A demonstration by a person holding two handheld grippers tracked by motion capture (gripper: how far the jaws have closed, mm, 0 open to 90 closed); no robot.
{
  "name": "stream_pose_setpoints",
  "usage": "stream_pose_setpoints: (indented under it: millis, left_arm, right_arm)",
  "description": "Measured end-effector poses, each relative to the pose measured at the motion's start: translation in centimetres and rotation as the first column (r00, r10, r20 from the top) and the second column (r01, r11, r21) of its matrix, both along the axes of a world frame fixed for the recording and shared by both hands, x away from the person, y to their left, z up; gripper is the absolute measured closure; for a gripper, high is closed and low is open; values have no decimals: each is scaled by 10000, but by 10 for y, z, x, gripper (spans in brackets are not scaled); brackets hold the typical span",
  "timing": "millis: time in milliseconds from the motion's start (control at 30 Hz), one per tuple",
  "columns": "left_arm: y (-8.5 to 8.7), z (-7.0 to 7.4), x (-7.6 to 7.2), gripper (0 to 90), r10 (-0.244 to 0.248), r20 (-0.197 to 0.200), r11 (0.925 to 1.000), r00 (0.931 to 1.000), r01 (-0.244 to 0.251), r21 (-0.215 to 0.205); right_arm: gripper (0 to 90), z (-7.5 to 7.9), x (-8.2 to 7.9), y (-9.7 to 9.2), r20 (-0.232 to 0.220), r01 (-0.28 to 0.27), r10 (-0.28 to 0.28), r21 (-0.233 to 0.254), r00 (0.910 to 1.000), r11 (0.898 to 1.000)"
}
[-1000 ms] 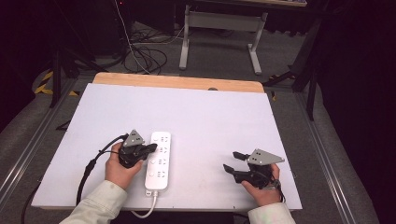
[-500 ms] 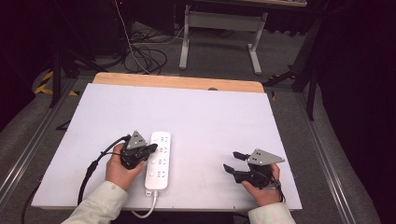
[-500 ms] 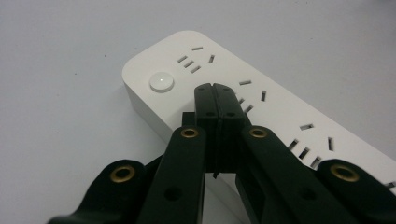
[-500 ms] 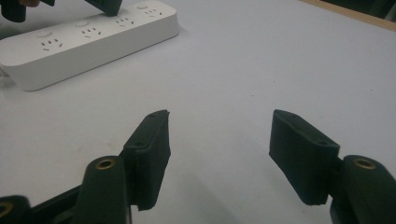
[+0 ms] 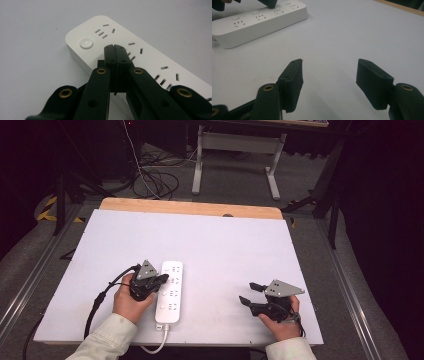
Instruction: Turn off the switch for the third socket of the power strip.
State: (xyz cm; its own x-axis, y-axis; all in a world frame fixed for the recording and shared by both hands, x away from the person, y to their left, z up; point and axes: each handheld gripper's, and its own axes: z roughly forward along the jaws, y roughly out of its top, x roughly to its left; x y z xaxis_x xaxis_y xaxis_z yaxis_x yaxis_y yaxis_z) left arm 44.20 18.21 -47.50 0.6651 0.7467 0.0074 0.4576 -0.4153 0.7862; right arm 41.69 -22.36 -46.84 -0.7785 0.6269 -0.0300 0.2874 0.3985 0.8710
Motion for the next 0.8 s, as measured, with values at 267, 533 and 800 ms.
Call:
stream_pose_setpoints:
  millis: [267,533,800]
  left_arm:
    - [0,-1,0,900,54,-30,10000,10000,-54,53]
    - [3,0,0,900,-160,211,9995,9996,166,-276]
    - [1,6,-4,900,-132,489,9999,9987,137,-98]
  right_arm:
    - [385,0,0,0,-23,-10,10,-13,10000,10000]
    - [385,0,0,0,-29,-21,21,-20,10000,10000]
    - [385,-1,1,1,-37,-70,70,-26,10000,10000]
